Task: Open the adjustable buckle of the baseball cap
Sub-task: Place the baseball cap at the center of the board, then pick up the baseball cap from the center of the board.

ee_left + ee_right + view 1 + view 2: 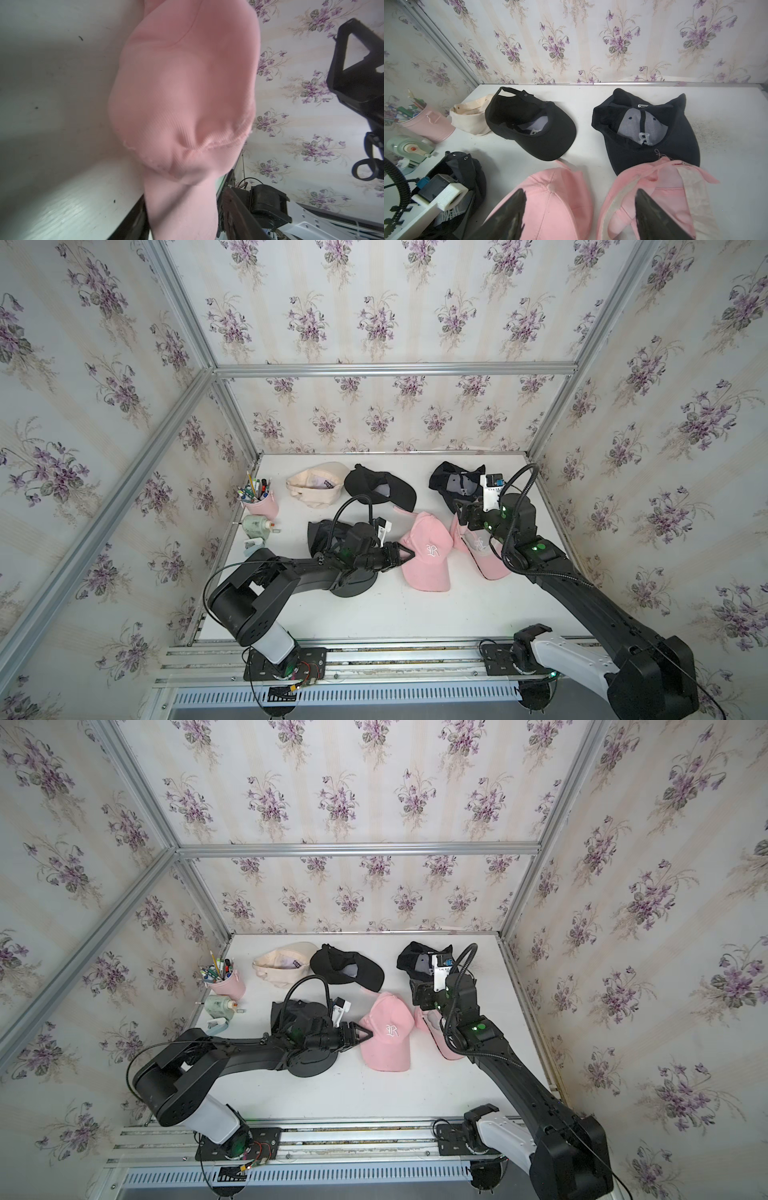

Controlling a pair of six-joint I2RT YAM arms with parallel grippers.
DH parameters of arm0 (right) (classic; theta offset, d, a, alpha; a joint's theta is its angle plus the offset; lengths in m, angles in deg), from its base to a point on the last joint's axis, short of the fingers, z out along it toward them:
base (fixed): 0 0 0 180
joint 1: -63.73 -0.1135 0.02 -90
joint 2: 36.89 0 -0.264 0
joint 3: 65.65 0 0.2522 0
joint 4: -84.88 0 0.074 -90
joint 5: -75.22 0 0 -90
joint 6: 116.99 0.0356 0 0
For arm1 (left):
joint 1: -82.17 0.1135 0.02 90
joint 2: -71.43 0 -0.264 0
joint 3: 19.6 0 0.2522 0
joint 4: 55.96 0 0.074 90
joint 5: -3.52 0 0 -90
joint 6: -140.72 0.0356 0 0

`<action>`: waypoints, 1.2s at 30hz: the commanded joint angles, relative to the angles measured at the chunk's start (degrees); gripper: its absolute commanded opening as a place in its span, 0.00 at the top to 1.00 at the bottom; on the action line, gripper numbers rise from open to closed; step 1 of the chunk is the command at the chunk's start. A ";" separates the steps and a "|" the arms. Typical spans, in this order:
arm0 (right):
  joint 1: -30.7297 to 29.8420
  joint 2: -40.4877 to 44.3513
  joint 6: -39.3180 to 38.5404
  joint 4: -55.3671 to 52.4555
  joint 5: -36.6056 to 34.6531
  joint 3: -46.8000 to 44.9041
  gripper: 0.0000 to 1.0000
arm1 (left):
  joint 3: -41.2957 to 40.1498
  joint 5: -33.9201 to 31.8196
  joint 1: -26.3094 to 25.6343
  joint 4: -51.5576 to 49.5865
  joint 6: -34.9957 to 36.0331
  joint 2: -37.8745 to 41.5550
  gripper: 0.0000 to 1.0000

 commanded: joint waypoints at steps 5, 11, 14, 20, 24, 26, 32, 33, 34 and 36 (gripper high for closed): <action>3.99 -0.99 -2.48 -0.05 5.21 0.08 0.18 | 2.95 -3.71 -0.55 -19.52 11.84 2.94 0.33; 6.72 -3.54 -3.78 -0.75 6.96 1.82 0.18 | 5.98 -6.73 -1.26 -28.42 16.71 4.16 0.31; 7.78 -4.01 -4.51 -0.81 7.37 2.17 0.19 | 9.64 -9.98 -1.78 -36.30 20.49 4.82 0.29; 10.78 -3.64 -5.48 0.10 7.05 1.31 0.19 | 16.83 -15.73 -3.62 -46.10 27.98 7.36 0.28; 17.22 -5.79 -3.19 -0.01 10.03 1.47 0.19 | 26.19 -19.15 -4.58 -52.83 36.28 6.21 0.28; 20.62 -7.10 -1.34 0.30 12.92 1.46 0.21 | 30.62 -20.07 -4.84 -55.15 39.96 4.94 0.28; 24.01 -11.81 -3.06 -0.57 12.49 2.01 0.22 | 40.08 -19.32 -4.87 -56.06 46.63 -0.32 0.28; 24.55 -12.65 -3.04 0.11 12.50 1.82 0.23 | 41.31 -18.99 -4.87 -55.77 47.05 -1.29 0.28; 25.00 -13.53 -3.02 0.72 12.61 1.69 0.23 | 42.37 -18.65 -4.87 -55.40 47.26 -2.08 0.28; 25.98 -16.09 -3.34 1.78 12.96 1.82 0.24 | 44.36 -17.96 -4.87 -54.17 47.52 -3.70 0.28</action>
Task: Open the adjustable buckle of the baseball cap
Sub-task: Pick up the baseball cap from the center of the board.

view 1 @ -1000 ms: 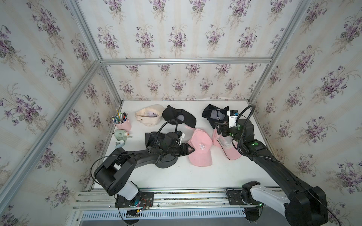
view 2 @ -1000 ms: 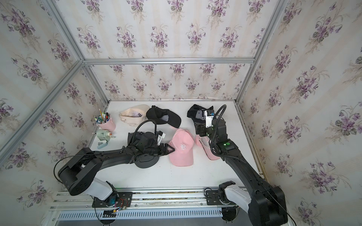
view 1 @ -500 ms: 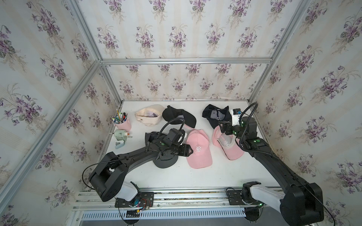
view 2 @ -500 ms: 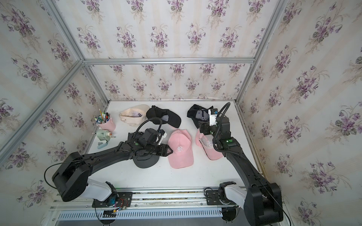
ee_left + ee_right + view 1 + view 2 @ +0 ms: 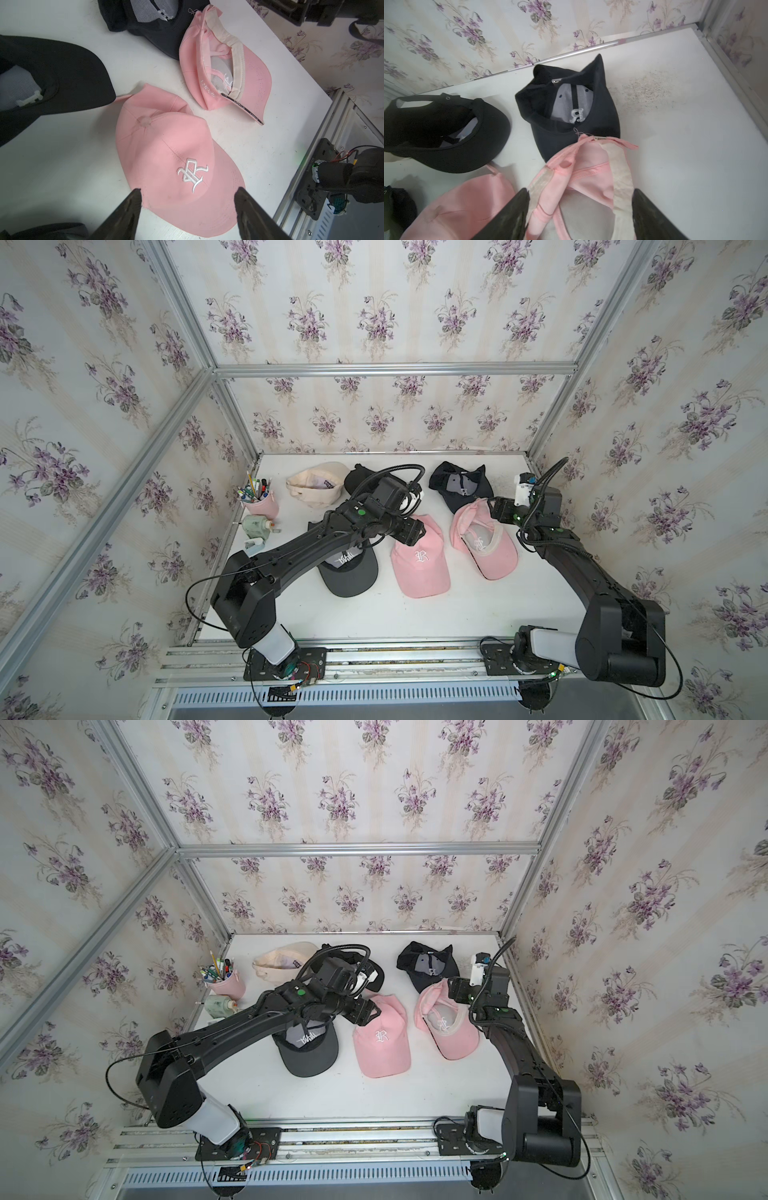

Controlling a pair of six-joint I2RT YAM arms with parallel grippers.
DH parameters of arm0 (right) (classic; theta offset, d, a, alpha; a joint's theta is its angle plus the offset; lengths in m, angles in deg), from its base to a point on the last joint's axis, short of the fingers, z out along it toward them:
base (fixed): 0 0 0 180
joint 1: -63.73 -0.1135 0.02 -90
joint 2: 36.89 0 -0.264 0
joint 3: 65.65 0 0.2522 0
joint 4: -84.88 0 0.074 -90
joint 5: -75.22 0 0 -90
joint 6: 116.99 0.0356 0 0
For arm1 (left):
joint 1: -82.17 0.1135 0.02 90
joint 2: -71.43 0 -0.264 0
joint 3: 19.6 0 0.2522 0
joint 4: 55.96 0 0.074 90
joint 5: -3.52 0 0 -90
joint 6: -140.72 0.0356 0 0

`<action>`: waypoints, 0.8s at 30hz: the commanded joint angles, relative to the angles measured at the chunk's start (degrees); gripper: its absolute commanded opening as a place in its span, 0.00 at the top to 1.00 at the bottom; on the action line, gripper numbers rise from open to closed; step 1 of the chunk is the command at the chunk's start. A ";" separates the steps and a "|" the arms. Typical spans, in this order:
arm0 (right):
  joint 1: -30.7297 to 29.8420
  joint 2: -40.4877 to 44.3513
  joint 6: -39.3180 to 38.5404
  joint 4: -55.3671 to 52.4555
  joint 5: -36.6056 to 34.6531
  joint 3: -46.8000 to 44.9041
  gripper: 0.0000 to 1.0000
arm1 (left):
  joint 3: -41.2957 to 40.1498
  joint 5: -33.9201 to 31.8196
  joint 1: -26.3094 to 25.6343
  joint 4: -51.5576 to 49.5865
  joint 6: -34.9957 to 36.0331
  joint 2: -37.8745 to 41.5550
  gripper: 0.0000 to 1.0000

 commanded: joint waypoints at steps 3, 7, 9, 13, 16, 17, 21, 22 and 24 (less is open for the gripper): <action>1.14 -6.75 -1.80 1.75 0.27 1.71 0.28 | 4.63 1.69 0.04 1.68 2.86 -3.21 0.28; 1.14 -11.22 -2.49 2.06 1.05 2.37 0.32 | 5.96 2.28 -0.04 3.44 2.84 -3.95 0.28; 1.14 -13.60 -3.62 2.69 -0.30 2.71 0.31 | 5.89 2.37 0.02 3.74 3.09 -3.79 0.28; 1.22 -19.76 -5.53 0.37 -1.73 6.59 0.31 | 5.27 1.96 0.03 3.57 3.86 -3.10 0.28; 1.31 -23.14 -5.36 0.44 -2.71 8.67 0.31 | 4.57 1.28 0.02 3.38 4.32 -2.31 0.28; 1.31 -23.87 -5.15 1.02 -2.48 8.99 0.31 | 4.34 1.10 0.05 3.23 4.51 -1.99 0.28; 1.31 -27.91 -5.90 -0.12 0.16 12.39 0.31 | 3.86 0.49 0.05 2.77 5.14 -1.06 0.28; 1.31 -28.88 -6.02 -0.70 0.85 13.37 0.35 | 3.79 0.53 0.05 2.64 5.23 -0.90 0.28; 1.31 -30.80 -5.85 -1.42 3.06 14.31 0.38 | 3.68 0.68 0.05 2.42 5.22 -0.66 0.28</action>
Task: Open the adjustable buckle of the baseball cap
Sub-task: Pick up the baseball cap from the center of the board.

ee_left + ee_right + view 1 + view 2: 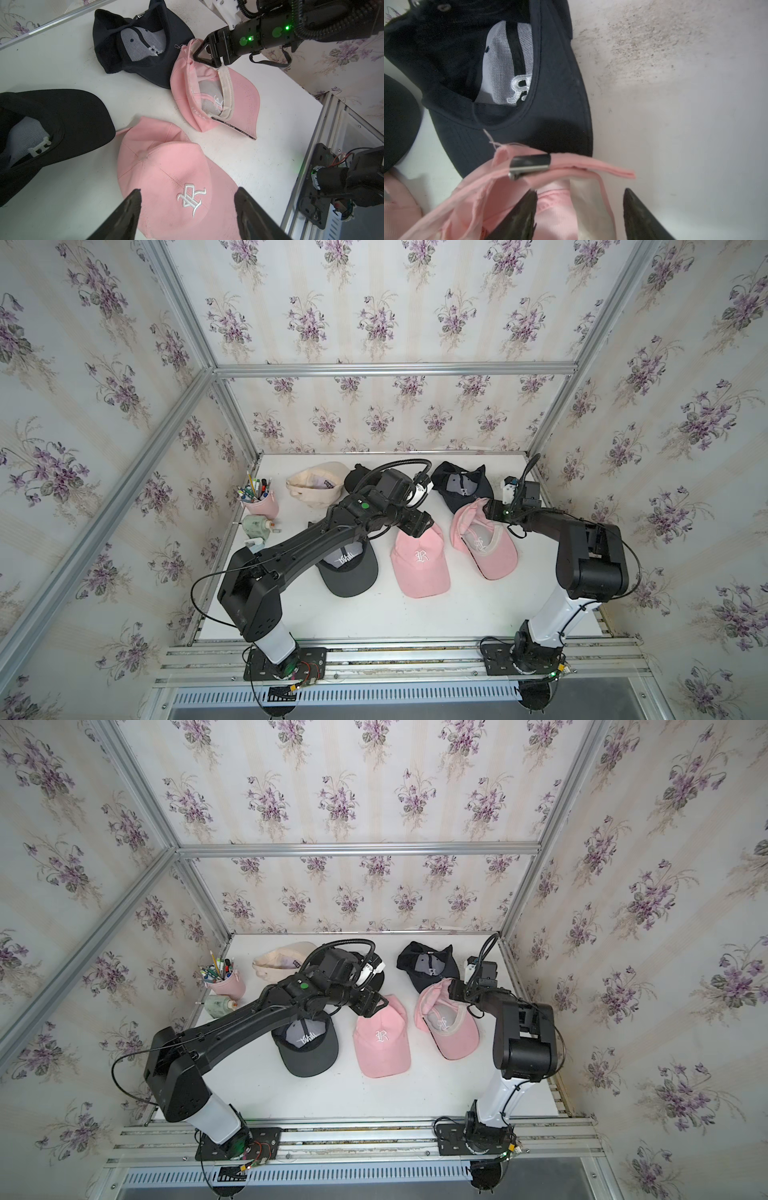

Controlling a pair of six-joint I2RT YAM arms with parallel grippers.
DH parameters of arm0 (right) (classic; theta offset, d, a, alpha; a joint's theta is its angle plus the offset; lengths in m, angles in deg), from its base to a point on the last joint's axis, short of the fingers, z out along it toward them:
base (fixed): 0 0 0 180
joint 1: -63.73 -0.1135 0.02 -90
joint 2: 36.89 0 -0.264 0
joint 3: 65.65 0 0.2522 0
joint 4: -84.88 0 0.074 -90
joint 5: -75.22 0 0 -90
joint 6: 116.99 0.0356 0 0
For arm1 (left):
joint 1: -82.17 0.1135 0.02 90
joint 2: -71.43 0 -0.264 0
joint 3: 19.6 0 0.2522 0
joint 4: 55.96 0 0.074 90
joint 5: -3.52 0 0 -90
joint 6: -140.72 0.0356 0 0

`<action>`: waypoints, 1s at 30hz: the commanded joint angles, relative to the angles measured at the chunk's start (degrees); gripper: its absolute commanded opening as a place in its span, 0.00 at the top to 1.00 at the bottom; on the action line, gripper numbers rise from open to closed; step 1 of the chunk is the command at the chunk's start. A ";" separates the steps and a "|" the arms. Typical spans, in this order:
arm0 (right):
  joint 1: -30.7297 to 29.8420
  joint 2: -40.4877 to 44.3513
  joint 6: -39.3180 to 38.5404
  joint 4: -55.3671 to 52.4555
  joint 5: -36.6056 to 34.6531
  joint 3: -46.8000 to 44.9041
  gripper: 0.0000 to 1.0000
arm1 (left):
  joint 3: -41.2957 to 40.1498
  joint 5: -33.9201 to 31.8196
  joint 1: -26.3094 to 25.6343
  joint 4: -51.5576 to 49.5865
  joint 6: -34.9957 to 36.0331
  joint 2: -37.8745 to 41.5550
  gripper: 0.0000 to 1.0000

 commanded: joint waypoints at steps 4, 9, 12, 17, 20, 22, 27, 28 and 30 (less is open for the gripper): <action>0.04 -3.06 -0.92 -0.63 5.73 0.21 0.44 | -1.04 0.21 0.09 1.05 0.43 1.27 0.28; 0.04 -1.58 -1.27 1.65 7.91 -2.33 0.67 | -1.80 1.07 0.09 2.05 0.24 2.08 0.28; 0.04 0.86 -0.35 4.37 8.44 -4.49 0.89 | -1.30 1.53 0.09 2.14 0.23 1.86 0.28; -0.13 5.38 0.19 6.45 8.13 -7.33 1.00 | -0.28 2.07 0.09 2.21 0.15 1.29 0.28; -0.26 8.85 0.19 6.02 8.15 -8.42 1.00 | -0.28 2.15 0.01 2.75 -0.07 1.29 0.28; -0.48 11.17 -0.23 4.85 7.72 -8.72 1.00 | -0.19 2.15 -0.06 3.03 -0.17 1.29 0.28; -1.07 17.16 -0.93 1.32 8.80 -8.89 1.00 | 0.65 1.13 -0.41 4.10 0.03 1.57 0.28; -1.39 18.70 -1.10 0.65 8.88 -9.07 1.00 | 1.05 0.96 -0.51 4.17 0.19 1.55 0.28; -2.18 21.32 -1.29 -0.59 8.56 -9.19 1.00 | 1.88 0.78 -0.69 4.27 0.56 1.51 0.28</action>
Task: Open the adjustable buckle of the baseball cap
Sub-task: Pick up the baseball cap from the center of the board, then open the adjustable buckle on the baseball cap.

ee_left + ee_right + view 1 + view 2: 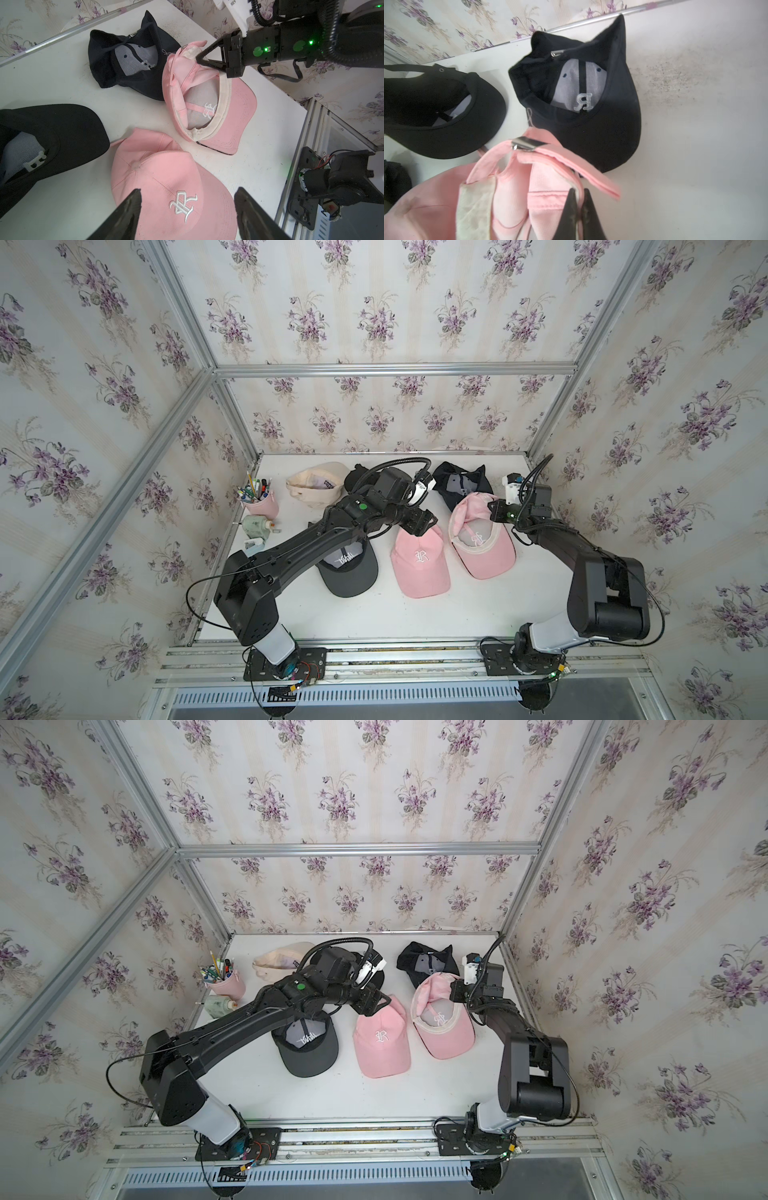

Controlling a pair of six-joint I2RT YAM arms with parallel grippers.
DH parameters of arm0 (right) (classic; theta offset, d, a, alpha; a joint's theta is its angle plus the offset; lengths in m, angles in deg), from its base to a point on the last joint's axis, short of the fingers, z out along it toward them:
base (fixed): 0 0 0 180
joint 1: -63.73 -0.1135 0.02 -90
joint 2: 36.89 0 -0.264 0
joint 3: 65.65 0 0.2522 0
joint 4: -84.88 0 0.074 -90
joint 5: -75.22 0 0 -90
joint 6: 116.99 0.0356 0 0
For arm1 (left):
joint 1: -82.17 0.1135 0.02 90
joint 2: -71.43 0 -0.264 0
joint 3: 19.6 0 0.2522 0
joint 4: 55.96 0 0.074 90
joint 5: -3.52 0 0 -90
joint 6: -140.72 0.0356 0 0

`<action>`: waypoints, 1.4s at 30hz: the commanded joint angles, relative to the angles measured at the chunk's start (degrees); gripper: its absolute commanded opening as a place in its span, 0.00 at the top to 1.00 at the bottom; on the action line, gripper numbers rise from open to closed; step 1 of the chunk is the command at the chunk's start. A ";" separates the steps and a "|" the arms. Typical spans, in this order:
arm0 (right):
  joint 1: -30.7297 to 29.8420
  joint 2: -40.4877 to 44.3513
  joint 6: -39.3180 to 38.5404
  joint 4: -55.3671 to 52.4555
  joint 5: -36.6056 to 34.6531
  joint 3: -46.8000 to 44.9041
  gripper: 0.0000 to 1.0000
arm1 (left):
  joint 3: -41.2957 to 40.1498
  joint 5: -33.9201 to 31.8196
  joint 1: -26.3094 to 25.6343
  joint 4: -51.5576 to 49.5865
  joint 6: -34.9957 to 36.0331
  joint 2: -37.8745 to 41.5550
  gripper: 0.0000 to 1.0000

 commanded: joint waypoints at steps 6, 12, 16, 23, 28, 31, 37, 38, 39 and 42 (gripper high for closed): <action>-3.44 8.75 -2.80 -8.01 0.03 2.14 1.00 | 3.05 -1.30 -0.73 1.90 2.22 -0.06 0.28; -6.09 15.21 -5.64 -11.78 0.44 4.34 1.00 | 6.54 -2.57 -2.09 0.00 4.60 -0.53 0.28; -9.15 19.73 -9.40 -13.57 0.80 4.42 1.00 | 9.83 -2.77 -2.28 -1.99 4.16 -1.21 0.27; -13.72 27.47 -13.23 -9.52 2.08 0.78 1.00 | 14.58 -0.35 -2.28 -3.37 2.80 -1.02 0.27; -16.70 31.48 -15.65 -5.42 2.67 -2.01 1.00 | 18.14 2.47 -2.61 -5.20 1.68 -2.36 0.26; -18.28 32.57 -16.92 -3.89 2.86 -3.05 1.00 | 19.80 4.58 -3.44 -5.89 1.56 -3.56 0.25; -20.47 34.69 -18.29 -0.15 3.03 -5.42 1.00 | 24.00 5.92 -4.65 -8.83 1.70 -7.06 0.25; -20.82 34.84 -18.62 0.23 3.03 -5.62 1.00 | 24.17 6.07 -4.78 -8.73 1.58 -7.41 0.25; -21.16 35.07 -18.95 0.57 3.03 -5.92 1.00 | 24.42 6.14 -4.74 -8.66 1.33 -7.76 0.25; -21.95 35.55 -19.84 1.05 3.14 -6.34 1.00 | 25.50 6.06 -4.74 -8.75 0.62 -8.96 0.24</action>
